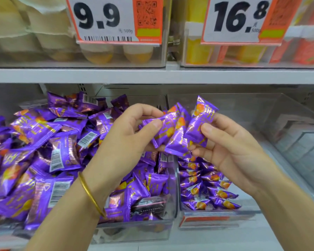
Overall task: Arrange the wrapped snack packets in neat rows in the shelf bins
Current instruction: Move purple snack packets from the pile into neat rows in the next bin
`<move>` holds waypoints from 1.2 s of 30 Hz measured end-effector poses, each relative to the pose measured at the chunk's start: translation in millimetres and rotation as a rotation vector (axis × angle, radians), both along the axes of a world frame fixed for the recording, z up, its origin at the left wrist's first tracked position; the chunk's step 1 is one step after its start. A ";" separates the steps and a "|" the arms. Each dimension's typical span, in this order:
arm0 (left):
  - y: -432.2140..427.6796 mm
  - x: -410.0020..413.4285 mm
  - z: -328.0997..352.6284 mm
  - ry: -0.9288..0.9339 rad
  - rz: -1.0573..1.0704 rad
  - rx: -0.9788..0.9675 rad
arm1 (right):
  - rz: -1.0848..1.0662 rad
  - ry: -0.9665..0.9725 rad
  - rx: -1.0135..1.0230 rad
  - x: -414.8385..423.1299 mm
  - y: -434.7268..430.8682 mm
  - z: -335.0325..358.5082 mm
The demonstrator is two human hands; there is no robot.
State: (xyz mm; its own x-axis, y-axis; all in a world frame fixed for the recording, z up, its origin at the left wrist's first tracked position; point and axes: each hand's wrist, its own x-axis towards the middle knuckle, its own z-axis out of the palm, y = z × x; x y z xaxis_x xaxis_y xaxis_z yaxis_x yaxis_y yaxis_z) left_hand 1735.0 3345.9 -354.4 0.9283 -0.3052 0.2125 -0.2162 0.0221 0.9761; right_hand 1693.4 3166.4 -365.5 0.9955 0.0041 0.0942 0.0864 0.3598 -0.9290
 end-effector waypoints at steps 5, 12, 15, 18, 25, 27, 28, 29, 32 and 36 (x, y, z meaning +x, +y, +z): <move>-4.6 -2.0 -6.6 0.008 0.062 -0.004 | -0.099 0.026 0.040 -2.7 6.5 -0.3; -28.1 -16.6 -18.2 -0.159 0.264 0.089 | -0.374 -0.037 0.027 -9.7 31.7 -8.3; -26.0 -16.1 -15.6 -0.174 0.226 0.069 | -0.232 0.037 0.100 -10.8 25.4 -3.2; -24.1 -16.1 -14.0 -0.197 0.184 0.084 | -0.139 0.113 0.078 -11.0 20.8 -2.9; -19.2 -13.0 -10.8 -0.030 0.103 -0.102 | -0.088 0.050 0.357 -10.5 27.6 0.7; -16.9 -14.0 -6.4 0.019 0.019 -0.174 | -0.085 0.035 0.419 -10.0 28.2 1.6; -15.5 -14.6 -5.5 0.005 -0.010 -0.154 | -0.085 0.028 0.437 -9.9 28.2 2.2; -14.2 -14.3 -5.8 -0.024 -0.025 -0.100 | -0.082 0.020 0.441 -10.4 27.6 2.7; -12.0 -13.2 -5.3 -0.080 -0.028 -0.002 | -0.051 0.003 0.394 -11.6 25.7 2.9; -9.6 -14.2 -1.2 -0.053 -0.038 -0.045 | -0.015 0.008 0.280 -10.4 22.1 0.3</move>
